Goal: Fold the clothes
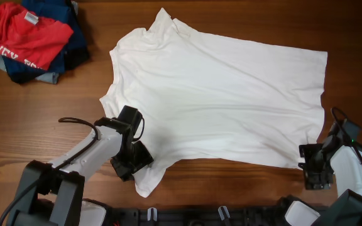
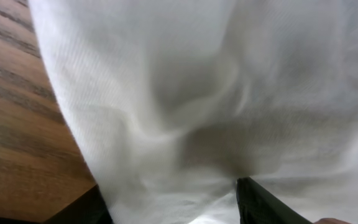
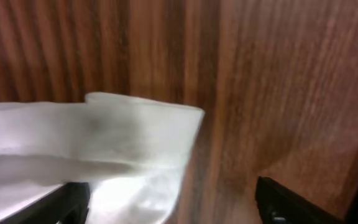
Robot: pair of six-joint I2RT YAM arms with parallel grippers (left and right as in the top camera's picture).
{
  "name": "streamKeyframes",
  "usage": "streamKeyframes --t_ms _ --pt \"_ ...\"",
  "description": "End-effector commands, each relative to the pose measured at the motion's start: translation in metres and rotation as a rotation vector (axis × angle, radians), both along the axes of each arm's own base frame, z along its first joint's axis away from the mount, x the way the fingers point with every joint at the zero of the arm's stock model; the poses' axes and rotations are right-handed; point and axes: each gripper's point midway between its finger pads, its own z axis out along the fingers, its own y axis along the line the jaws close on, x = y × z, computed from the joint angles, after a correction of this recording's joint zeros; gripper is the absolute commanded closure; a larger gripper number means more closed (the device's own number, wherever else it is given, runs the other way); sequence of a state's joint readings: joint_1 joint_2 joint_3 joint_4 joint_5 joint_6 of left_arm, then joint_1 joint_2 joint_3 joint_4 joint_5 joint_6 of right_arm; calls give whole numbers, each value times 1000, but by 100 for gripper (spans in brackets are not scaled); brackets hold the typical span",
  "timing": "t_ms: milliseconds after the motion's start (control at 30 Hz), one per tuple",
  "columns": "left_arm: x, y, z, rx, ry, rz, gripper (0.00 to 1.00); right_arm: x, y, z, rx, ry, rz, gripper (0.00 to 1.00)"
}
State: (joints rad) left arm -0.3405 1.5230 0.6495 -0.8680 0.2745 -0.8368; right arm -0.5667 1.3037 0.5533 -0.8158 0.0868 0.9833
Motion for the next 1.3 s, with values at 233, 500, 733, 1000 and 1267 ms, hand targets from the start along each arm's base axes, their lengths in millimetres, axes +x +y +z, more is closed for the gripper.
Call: streamKeyframes --t_ms 233,500,733,1000,1267 --pt "-10 11 -12 52 19 -3 45 4 -3 -20 22 31 -15 44" --pt "-13 12 -11 53 34 -6 96 2 3 -30 62 59 -16 73" --pt "-25 16 3 68 77 -7 96 3 10 -16 108 50 -21 96" --pt "-25 10 63 3 -76 -22 96 1 9 57 49 -14 -18 96" --pt "2 -6 111 -123 -401 -23 96 8 5 111 -91 -237 -8 95"
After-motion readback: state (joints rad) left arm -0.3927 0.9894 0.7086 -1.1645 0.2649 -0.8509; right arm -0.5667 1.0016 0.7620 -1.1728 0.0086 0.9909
